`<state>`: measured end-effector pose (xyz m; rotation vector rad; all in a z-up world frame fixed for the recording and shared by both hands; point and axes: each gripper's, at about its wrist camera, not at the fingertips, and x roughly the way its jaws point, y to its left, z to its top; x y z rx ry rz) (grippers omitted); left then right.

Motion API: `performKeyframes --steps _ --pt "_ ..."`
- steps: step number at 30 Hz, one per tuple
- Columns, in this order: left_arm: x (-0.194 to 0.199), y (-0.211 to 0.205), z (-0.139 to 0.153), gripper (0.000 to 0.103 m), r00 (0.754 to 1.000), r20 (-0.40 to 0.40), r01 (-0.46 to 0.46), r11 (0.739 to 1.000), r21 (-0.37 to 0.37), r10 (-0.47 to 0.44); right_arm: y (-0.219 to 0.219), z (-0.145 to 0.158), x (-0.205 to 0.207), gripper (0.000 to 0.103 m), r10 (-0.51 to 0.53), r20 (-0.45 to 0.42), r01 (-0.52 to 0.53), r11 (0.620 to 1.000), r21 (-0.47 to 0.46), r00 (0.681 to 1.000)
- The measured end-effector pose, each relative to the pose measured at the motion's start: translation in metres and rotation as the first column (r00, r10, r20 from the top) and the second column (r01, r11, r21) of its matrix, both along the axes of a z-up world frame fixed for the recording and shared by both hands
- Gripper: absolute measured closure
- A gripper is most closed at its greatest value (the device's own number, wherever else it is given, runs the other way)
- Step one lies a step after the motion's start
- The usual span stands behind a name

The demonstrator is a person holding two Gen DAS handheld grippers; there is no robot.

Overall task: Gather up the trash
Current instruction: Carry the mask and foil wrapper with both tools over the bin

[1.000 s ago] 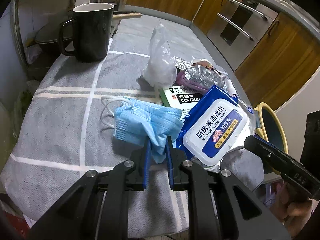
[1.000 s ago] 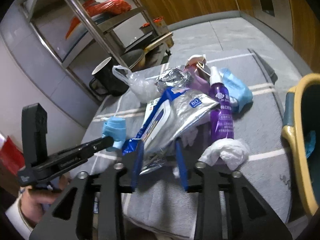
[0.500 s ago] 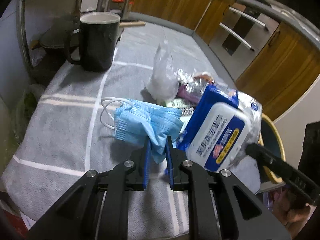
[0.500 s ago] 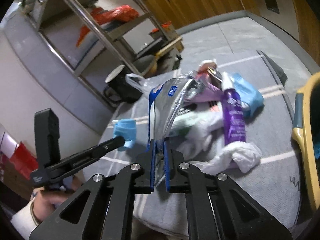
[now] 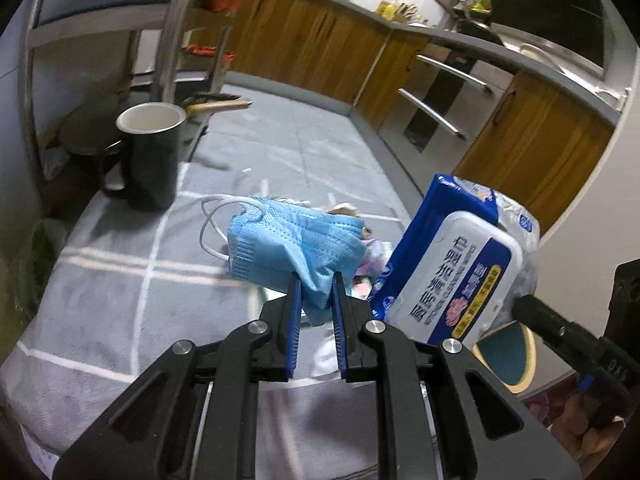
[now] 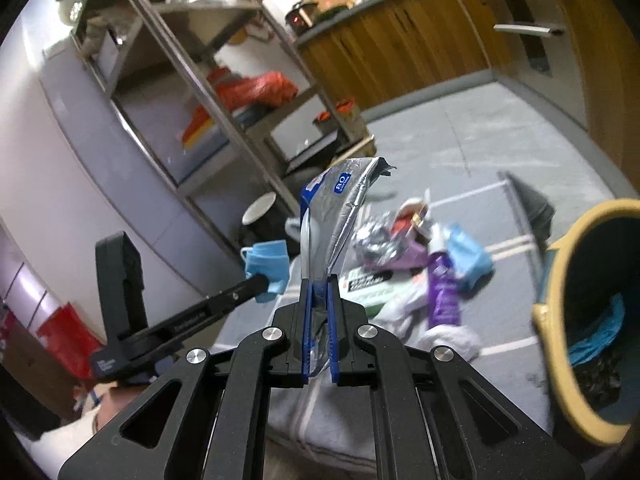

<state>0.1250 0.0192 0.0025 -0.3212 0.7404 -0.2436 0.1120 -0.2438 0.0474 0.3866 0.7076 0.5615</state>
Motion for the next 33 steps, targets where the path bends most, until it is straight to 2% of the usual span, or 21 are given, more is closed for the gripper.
performKeyframes --steps 7,16,22,31,33 --pt "0.000 -0.043 0.017 0.089 0.996 0.042 0.083 0.997 -0.009 -0.083 -0.048 0.016 -0.015 0.095 -0.105 0.036 0.105 0.994 -0.003 0.994" --pt "-0.003 -0.129 0.024 0.089 0.967 0.063 0.245 0.969 0.019 -0.246 -0.123 0.011 -0.039 0.095 -0.264 0.034 0.264 0.965 0.000 0.964" --pt "-0.010 -0.192 0.023 0.089 0.928 0.069 0.363 0.930 0.059 -0.366 -0.176 0.000 -0.054 0.095 -0.380 0.014 0.380 0.925 0.013 0.925" --pt "-0.025 -0.278 0.002 0.089 0.841 0.037 0.527 0.834 0.166 -0.539 -0.232 -0.027 -0.064 0.095 -0.506 -0.052 0.508 0.861 0.017 0.861" --pt "-0.023 -0.287 -0.004 0.089 0.832 0.022 0.544 0.821 0.173 -0.555 -0.238 -0.033 -0.064 0.095 -0.519 -0.064 0.520 0.854 0.014 0.853"
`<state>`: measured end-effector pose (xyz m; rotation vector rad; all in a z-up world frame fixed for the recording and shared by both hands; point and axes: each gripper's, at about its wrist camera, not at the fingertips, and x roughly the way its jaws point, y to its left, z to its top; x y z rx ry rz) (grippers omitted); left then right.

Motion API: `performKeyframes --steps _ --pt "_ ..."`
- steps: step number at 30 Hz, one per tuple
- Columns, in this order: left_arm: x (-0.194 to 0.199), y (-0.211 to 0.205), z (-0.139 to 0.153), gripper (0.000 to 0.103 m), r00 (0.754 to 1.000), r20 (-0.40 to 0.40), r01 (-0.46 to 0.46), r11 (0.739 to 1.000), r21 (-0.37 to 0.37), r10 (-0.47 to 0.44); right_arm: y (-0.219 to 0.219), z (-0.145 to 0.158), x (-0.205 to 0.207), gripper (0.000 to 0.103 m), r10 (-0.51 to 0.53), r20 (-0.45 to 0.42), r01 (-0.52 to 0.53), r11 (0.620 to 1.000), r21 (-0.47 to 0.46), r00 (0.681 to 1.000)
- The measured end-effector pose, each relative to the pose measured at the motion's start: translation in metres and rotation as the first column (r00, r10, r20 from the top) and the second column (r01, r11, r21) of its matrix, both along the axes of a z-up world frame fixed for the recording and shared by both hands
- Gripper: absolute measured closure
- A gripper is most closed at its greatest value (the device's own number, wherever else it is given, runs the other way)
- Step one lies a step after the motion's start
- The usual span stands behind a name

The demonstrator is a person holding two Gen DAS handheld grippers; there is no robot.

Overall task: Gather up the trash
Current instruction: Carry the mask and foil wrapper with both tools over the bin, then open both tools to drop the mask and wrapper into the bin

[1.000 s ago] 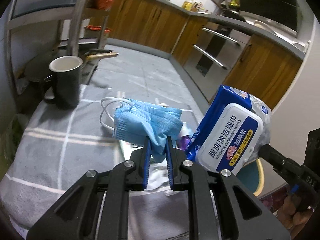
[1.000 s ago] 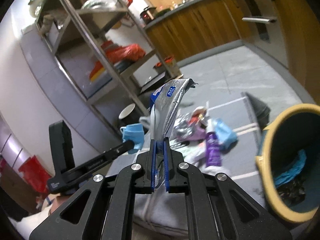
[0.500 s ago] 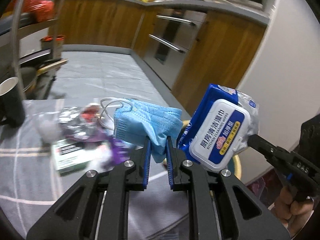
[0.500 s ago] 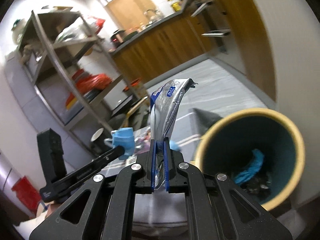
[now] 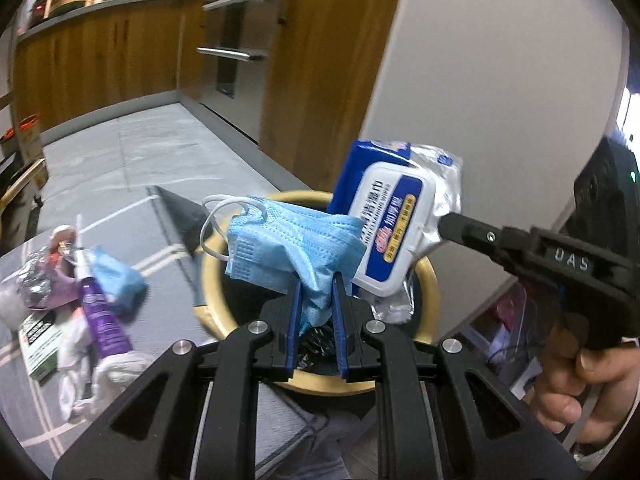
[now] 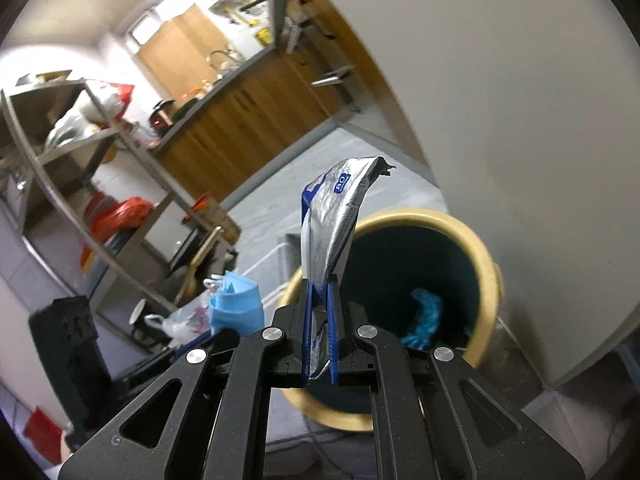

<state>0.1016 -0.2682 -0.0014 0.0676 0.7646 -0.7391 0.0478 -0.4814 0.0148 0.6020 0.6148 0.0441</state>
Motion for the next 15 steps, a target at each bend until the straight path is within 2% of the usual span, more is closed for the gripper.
performKeyframes --steps 9,15 --pt "0.021 -0.016 -0.027 0.089 0.991 -0.129 0.026 1.000 -0.003 -0.026 0.000 -0.018 0.012 0.095 -0.011 -0.059 0.009 1.000 -0.023 0.998" --pt "0.025 -0.021 -0.044 0.089 0.985 -0.167 0.036 0.999 0.026 -0.031 0.007 -0.027 0.021 0.095 -0.009 -0.095 0.007 1.000 -0.026 0.995"
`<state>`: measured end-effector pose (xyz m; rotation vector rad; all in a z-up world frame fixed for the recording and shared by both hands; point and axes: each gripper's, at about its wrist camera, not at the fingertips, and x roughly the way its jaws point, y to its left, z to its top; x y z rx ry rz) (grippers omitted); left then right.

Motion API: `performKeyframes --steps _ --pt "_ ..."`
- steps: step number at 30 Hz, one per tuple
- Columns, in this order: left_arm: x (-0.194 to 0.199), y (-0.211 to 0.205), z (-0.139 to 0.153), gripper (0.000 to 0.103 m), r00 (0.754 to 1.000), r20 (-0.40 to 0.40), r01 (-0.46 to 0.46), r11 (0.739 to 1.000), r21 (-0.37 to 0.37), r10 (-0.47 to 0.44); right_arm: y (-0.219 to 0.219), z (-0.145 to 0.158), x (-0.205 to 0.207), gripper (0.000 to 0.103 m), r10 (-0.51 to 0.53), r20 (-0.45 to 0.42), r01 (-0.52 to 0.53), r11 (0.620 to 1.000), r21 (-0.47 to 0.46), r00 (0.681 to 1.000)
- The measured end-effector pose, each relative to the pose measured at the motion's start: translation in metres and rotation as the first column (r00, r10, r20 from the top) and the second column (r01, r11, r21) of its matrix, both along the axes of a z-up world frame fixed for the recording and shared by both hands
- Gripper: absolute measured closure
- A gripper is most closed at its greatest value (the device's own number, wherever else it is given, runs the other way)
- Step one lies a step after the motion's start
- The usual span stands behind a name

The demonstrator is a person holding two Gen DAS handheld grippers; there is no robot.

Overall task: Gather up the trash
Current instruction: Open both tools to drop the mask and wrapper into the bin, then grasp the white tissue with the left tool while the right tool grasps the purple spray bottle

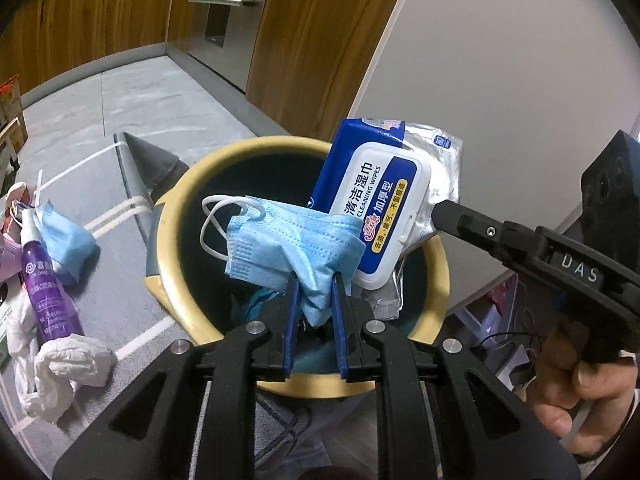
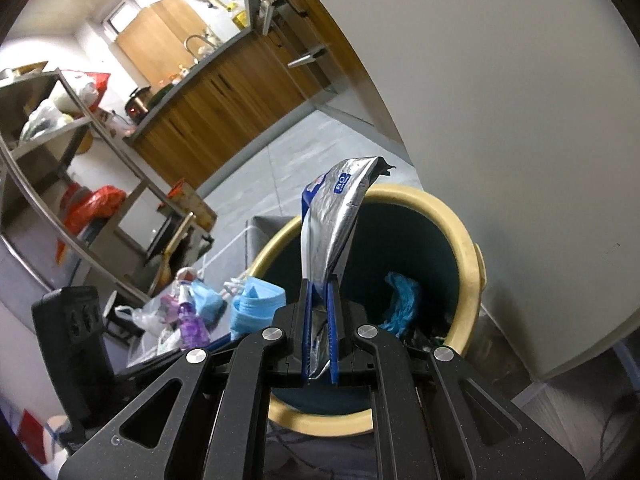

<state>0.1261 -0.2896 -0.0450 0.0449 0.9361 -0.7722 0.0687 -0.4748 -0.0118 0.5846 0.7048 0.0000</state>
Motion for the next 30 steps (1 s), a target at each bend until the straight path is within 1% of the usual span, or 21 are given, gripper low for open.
performKeyframes --steps 2,8,12,14,16,17,19,22,23,25,30 --pt "0.002 0.001 -0.003 0.088 1.000 -0.010 0.000 1.000 0.001 0.000 0.000 -0.003 0.002 0.094 -0.001 -0.015 0.001 1.000 0.000 1.000" --pt "0.006 0.009 0.000 0.076 1.000 -0.016 -0.001 1.000 -0.008 0.001 0.003 -0.008 0.003 0.093 -0.014 -0.063 0.012 0.999 -0.036 0.998" --pt "0.006 0.019 0.005 0.068 1.000 -0.006 -0.015 1.000 -0.025 0.015 0.005 -0.009 0.002 0.093 -0.014 -0.066 0.011 0.999 -0.035 0.998" --pt "0.006 0.027 0.008 0.062 1.000 0.002 -0.029 0.999 -0.033 0.029 0.005 -0.009 0.002 0.093 -0.013 -0.063 0.012 0.999 -0.031 0.998" --pt "0.006 0.038 0.011 0.052 0.999 0.010 -0.052 0.998 -0.046 0.052 0.007 -0.009 0.003 0.093 -0.011 -0.058 0.009 1.000 -0.028 0.998" --pt "0.007 0.046 0.015 0.050 0.997 0.017 -0.069 0.996 -0.054 0.070 0.010 -0.008 0.004 0.093 -0.006 -0.056 0.004 1.000 -0.028 0.998" --pt "0.009 0.058 0.019 0.045 0.995 0.026 -0.093 0.994 -0.065 0.095 0.013 -0.006 0.005 0.085 0.005 -0.052 -0.007 0.999 -0.033 0.999" --pt "0.012 0.075 0.023 0.040 0.990 0.037 -0.130 0.989 -0.075 0.133 0.022 -0.002 0.007 0.077 0.027 -0.039 -0.029 0.999 -0.035 0.999" --pt "0.013 0.082 0.024 0.040 0.988 0.039 -0.144 0.986 -0.079 0.148 0.025 0.000 0.008 0.076 0.033 -0.036 -0.035 0.999 -0.038 0.999" --pt "0.015 0.097 0.025 0.040 0.983 0.044 -0.172 0.982 -0.083 0.176 0.034 0.004 0.010 0.070 0.049 -0.027 -0.050 0.998 -0.050 0.998" --pt "0.016 0.131 0.030 0.040 0.968 0.058 -0.239 0.967 -0.086 0.245 0.057 0.008 0.018 0.064 0.100 -0.018 -0.101 0.993 -0.063 0.995"
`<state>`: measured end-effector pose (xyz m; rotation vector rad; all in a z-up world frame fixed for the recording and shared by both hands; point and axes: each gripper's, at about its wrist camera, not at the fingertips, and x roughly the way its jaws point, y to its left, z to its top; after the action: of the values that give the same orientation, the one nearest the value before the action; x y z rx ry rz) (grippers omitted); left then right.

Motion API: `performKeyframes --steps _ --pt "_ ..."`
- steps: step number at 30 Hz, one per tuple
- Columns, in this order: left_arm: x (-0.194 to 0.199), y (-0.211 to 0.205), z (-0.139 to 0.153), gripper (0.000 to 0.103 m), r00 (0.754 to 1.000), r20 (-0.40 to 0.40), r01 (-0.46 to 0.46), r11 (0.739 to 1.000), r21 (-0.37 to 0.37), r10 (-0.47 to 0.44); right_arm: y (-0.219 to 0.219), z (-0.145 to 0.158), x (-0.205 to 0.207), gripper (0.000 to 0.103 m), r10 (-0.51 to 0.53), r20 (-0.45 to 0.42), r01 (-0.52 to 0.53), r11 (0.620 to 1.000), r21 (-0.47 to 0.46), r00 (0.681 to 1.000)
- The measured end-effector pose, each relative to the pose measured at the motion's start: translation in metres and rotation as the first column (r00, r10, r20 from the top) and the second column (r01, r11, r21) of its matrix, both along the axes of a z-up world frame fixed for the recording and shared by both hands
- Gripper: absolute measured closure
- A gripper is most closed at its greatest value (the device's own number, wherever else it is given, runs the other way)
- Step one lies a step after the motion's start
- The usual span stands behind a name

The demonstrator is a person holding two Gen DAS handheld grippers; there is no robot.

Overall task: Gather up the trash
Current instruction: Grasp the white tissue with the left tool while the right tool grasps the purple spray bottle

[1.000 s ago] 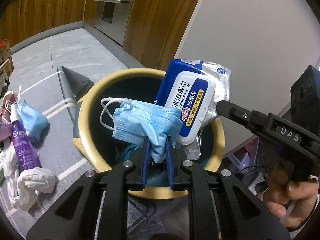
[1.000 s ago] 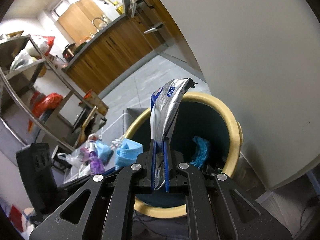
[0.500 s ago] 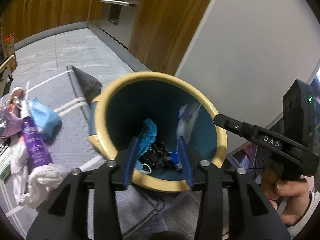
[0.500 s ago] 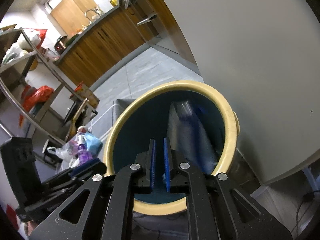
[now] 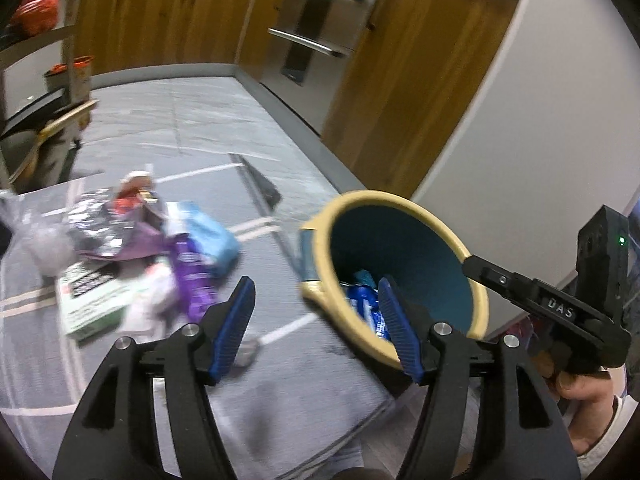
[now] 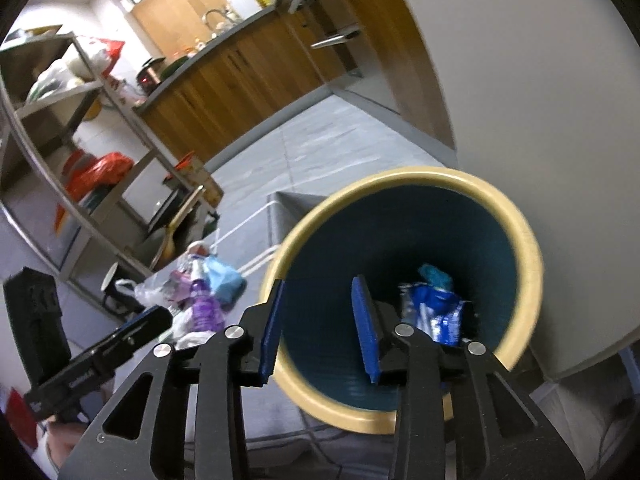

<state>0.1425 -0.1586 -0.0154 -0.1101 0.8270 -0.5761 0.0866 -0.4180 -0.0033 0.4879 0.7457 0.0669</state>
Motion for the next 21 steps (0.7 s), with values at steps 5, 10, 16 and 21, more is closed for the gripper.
performKeyframes --steps 5,10,16,21 --pt "-0.001 0.037 -0.002 0.040 0.999 -0.008 -0.052 0.999 0.006 0.052 0.019 0.001 0.007 0.059 0.046 0.000 -0.046 0.999 -0.005 0.999" --pt "-0.003 0.060 -0.020 0.040 0.997 -0.050 -0.050 0.998 0.039 0.052 0.037 0.002 0.012 0.058 0.078 -0.005 -0.078 0.997 0.000 0.997" --pt "-0.007 0.058 -0.045 0.039 0.997 -0.072 0.007 0.995 0.102 0.000 0.058 -0.004 0.018 0.056 0.119 -0.026 -0.119 0.993 -0.004 0.993" --pt "-0.007 0.055 -0.059 0.040 0.997 -0.070 0.039 0.987 0.154 -0.029 0.075 -0.007 0.021 0.054 0.159 -0.038 -0.160 0.987 -0.014 0.987"
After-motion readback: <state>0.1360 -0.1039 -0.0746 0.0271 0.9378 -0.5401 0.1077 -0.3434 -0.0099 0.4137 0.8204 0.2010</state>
